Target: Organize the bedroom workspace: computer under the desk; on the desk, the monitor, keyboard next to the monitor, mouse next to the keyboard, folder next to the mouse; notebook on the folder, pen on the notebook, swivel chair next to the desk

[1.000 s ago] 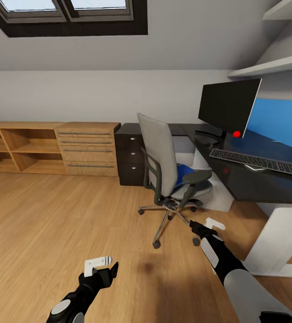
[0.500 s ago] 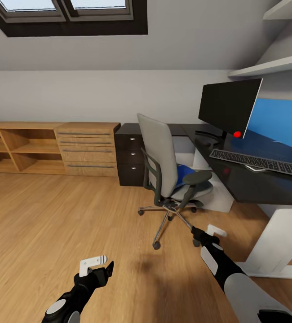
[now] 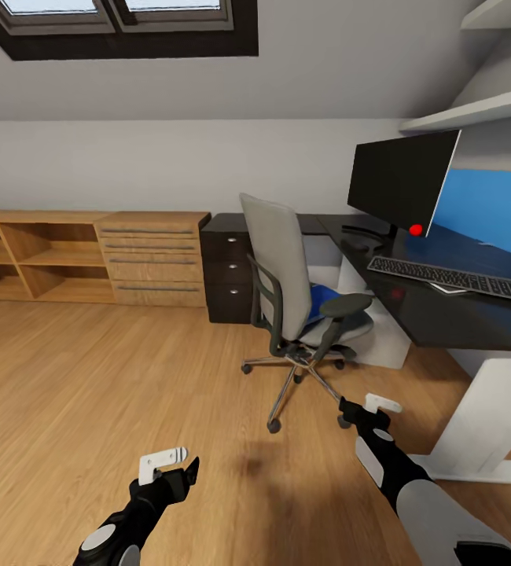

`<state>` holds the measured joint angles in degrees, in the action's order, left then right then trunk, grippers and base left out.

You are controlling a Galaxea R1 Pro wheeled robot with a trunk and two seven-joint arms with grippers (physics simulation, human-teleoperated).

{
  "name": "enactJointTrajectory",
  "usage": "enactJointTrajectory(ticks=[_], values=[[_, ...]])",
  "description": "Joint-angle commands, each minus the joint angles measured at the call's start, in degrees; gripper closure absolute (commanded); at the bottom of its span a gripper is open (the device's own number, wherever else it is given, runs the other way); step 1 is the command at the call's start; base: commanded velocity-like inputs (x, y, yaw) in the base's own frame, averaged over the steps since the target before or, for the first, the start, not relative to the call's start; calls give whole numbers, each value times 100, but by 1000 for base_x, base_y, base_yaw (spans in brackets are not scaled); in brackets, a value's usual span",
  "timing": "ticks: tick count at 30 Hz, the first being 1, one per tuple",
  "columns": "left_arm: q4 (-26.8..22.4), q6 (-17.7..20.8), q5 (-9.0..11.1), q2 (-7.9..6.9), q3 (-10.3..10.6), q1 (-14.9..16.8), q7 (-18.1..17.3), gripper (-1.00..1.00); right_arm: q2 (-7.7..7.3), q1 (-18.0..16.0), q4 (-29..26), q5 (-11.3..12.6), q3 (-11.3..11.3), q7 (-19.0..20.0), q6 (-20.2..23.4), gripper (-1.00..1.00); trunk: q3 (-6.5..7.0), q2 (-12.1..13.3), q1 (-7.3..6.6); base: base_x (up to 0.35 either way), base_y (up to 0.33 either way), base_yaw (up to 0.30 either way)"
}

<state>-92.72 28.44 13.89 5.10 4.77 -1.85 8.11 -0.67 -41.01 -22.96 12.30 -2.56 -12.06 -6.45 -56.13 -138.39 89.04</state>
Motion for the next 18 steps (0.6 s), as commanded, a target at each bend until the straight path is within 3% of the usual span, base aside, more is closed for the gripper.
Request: enactJointTrajectory(ticks=[1,4,18], values=[[-9,21,61,1,6,1,50,-100,-26,-3,-15,19,8,-2,-31,-100,-23,-43,22,0,0,0],[-9,21,61,0,6,1,50,-100,-51,-3,-44,-2,-5,-10,-34,-100,-76,-164,88,0,0,0],[-9,48,58,-9,-18,1,50,-100,-99,-2,-53,-18,-16,-8,-58,-100,-76,-164,88,13,0,0]])
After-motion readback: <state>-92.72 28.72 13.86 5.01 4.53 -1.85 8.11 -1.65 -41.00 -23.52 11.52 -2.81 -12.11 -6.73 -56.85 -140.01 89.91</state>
